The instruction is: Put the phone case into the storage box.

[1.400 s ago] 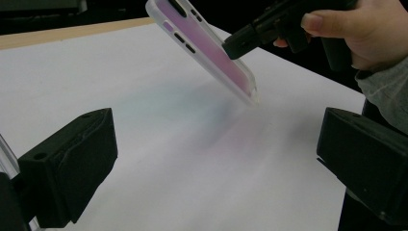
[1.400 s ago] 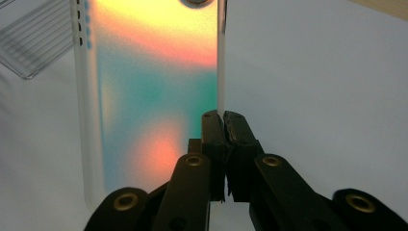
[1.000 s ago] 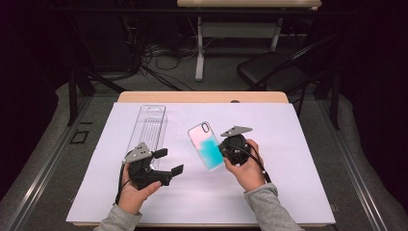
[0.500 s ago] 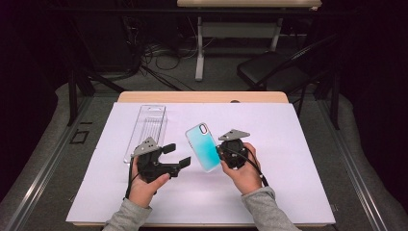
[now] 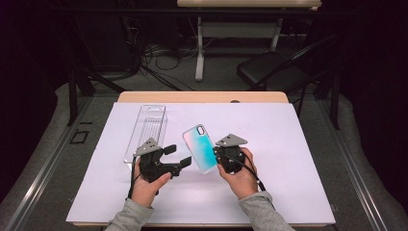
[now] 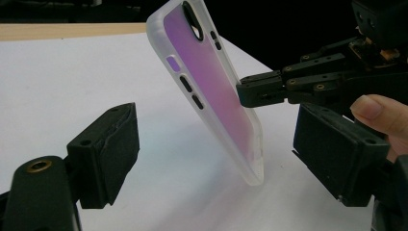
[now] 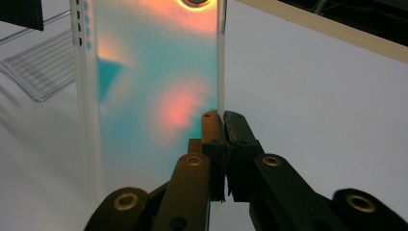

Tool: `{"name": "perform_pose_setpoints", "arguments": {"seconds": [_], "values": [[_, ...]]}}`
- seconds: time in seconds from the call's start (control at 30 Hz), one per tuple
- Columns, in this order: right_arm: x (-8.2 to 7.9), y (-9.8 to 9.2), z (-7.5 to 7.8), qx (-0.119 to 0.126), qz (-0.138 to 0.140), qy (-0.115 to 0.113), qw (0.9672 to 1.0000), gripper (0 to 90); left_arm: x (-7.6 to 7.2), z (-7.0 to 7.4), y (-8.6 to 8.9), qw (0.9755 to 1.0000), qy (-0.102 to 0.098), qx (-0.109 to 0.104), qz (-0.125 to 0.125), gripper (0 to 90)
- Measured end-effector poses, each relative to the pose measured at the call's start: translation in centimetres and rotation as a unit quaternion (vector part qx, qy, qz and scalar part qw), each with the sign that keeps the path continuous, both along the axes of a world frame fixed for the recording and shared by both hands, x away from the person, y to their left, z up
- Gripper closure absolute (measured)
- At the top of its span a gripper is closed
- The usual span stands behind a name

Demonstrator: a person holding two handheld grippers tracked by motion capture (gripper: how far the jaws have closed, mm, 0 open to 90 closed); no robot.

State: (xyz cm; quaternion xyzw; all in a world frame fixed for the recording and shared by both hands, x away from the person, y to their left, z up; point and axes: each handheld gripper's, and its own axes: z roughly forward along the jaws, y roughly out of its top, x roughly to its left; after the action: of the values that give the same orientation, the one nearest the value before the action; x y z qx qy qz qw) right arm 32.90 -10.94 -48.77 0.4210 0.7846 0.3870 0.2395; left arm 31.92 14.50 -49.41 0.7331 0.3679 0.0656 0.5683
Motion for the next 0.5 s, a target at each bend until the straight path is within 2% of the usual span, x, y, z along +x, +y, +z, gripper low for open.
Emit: {"name": "perform_pose_setpoints", "arguments": {"seconds": [0.33, 0.5], "values": [[-0.27, 0.32, -0.23, 0.0, 0.0, -0.01, 0.9999, 88.1, -0.04, -0.01, -0.16, 1.0, 0.003, -0.003, -0.005, 22.8], [-0.34, 0.26, -0.13, 0.001, 0.001, -0.016, 0.9999, 88.1, 0.09, 0.05, -0.11, 0.9997, 0.019, -0.011, -0.014, 29.9]]}}
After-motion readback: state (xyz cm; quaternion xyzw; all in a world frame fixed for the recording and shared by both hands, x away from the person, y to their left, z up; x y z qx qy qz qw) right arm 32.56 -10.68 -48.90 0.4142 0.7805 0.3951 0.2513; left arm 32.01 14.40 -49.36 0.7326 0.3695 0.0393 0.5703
